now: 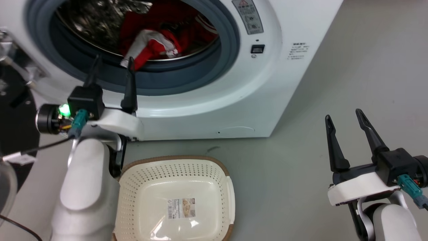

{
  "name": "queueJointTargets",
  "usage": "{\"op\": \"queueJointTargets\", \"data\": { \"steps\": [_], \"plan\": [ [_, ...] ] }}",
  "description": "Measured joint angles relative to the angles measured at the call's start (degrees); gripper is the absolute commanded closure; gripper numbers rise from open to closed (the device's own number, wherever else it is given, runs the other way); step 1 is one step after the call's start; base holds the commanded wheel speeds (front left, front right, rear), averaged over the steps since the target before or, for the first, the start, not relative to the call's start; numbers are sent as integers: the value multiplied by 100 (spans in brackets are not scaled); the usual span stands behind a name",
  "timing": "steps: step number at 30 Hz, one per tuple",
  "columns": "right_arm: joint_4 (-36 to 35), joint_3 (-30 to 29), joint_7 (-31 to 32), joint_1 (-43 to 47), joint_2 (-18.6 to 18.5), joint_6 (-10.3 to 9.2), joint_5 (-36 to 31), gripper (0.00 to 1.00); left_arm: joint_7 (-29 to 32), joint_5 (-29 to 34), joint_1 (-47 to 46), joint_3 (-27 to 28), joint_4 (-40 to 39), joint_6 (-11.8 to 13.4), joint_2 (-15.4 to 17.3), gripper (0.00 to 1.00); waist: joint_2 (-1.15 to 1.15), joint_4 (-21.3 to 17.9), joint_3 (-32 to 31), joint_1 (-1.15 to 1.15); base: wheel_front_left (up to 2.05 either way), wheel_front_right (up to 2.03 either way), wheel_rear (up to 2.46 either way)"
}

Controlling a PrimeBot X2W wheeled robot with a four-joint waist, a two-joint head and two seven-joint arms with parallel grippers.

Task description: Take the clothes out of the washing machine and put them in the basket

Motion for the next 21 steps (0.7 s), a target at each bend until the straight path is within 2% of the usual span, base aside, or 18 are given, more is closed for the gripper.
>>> {"op": "queueJointTargets", "data": {
  "steps": [12,21],
  "plan": [
    [339,310,-300,-378,-2,0,308,0,164,245,-1478,-97,1931,21,570,0,0,-641,680,0,0,0,0],
    [621,595,-478,-605,-1,0,553,0,1001,350,-2583,-170,3164,-30,1113,0,0,-1006,1008,0,0,0,0]
  ]
}}
